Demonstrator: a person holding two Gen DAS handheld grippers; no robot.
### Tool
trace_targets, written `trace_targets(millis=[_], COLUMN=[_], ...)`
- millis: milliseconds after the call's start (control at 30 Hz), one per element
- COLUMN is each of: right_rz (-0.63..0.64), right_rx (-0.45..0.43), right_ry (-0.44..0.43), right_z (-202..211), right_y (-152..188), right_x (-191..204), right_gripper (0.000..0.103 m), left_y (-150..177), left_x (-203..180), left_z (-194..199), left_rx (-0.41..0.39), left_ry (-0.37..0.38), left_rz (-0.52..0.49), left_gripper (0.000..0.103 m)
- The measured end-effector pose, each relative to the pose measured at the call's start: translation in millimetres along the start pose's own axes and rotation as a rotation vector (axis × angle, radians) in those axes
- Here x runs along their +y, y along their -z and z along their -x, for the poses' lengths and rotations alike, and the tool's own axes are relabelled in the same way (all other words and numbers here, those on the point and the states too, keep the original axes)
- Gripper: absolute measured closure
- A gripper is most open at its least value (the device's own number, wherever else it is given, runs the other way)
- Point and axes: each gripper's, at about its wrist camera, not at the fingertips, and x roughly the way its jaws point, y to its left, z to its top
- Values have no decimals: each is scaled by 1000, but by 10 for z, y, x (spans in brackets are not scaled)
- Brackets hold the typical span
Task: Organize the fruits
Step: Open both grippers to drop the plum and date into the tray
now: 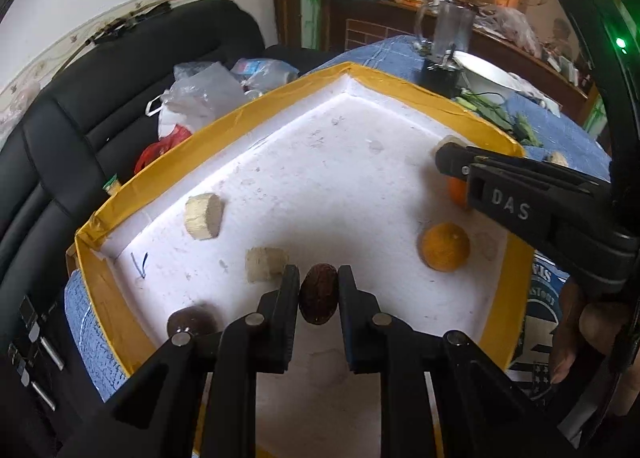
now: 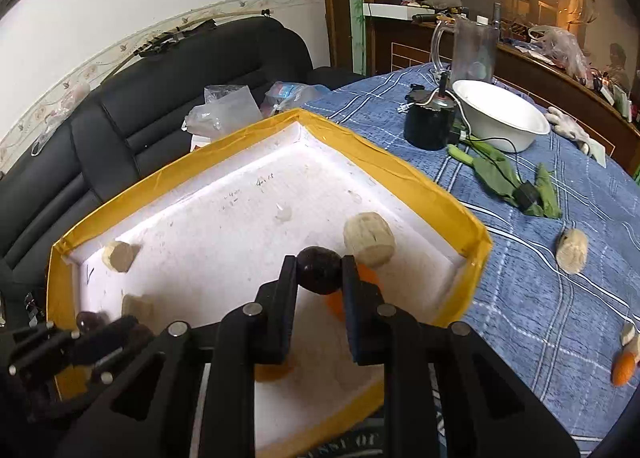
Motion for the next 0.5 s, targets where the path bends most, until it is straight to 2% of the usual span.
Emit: trace_targets(millis=[67,100,200,233,267,333,433,500], right_rz=[0,0,-3,4,8,-4,-19,-41], right_rx=[6,6,11,9,6,-2,-20,-48], right_ry=[-6,-7,-8,-8,-7,-5,17,30], right_z=[-40,-56,-108,-114,-112,-68,57,228], right_y=[-17,-25,-44,-48,-48,-44,-34,1], right_x=[4,7,-10,-5,-4,-21,-93,-215], right_gripper=[79,79,78,74,62,51,42,42], left_y=[6,11,21,16,13,0,-14,-18], left_x=[42,65,138,160,185,215,190,75], left_z=[-33,-39,14,47,96,172,289,348], left_rx=[22,27,10,0,-13,-44,-86,-98], left_ry=[-9,-14,-28,-28,-30,-34,-22,6], left_rz=[21,32,80,97,116,154,195,188], left_gripper=[81,69,47,45,40,35,27,26])
